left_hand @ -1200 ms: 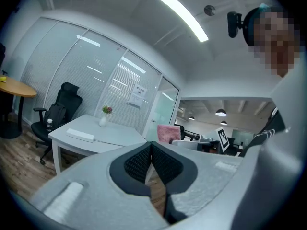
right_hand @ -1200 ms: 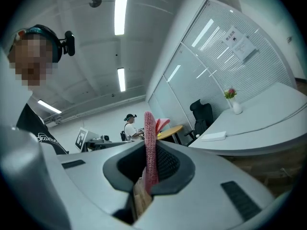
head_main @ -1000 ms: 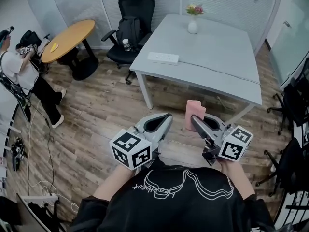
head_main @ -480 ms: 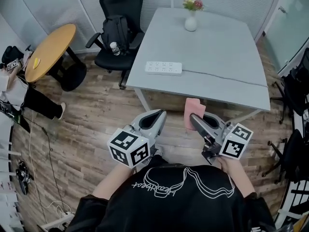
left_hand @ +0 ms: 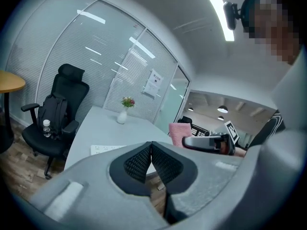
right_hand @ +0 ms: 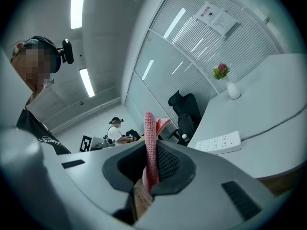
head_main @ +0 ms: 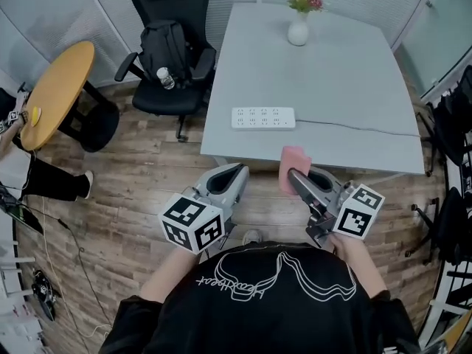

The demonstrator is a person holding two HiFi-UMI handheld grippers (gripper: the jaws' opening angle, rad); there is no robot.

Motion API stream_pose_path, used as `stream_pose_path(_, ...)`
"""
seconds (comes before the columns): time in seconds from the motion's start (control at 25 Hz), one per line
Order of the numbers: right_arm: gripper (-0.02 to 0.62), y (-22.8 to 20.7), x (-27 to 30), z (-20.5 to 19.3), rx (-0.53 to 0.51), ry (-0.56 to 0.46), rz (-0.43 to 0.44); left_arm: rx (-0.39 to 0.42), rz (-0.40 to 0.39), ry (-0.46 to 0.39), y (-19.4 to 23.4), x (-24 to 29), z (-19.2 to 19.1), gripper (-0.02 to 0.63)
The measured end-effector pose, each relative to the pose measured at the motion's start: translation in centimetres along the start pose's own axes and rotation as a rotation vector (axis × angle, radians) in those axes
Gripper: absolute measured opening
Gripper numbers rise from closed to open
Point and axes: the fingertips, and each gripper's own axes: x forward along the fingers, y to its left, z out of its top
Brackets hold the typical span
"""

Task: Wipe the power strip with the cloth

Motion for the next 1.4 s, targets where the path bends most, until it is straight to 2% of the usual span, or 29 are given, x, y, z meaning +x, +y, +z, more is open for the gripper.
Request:
stream_pose_path(0.24, 0.032, -3.3, 7.6, 0.4, 0.033, 0.025, -0.038, -0.046, -0.004, 0.028, 8.4, 1.3, 0.9, 0.014)
stream_pose_path(0.56, 0.032, -8.3, 10.4, 0.9, 0.083, 0.06, -0.049, -0.079, 0.021, 0.063, 11.8, 4.5, 0.5, 0.014)
stream_pose_path(0.88, 0.032, -15.2, 15.9, 3.5, 0.104, 0.132, -0.021, -0.1, 0.105, 0.1, 18.1, 9.9, 2.4, 0.014)
stream_pose_path(1.12, 0.032, -20.2, 18.4, 3.7, 0.148, 0.18, -0.014, -0.111, 0.148, 0.147, 21.3, 13.9, 2.5, 0.014)
stream_pose_path(1.28, 0.032, -22.1, 19.6, 3.4, 0.109, 0.233, -0.04, -0.115, 0.172, 0.165, 22.9, 14.9, 1.9, 0.014)
stream_pose_path(1.4, 0.032, -22.5, 22.6, 2.5, 0.118, 0.262, -0.057, -0.141, 0.173, 0.183, 26.1, 14.3, 1.4, 0.014)
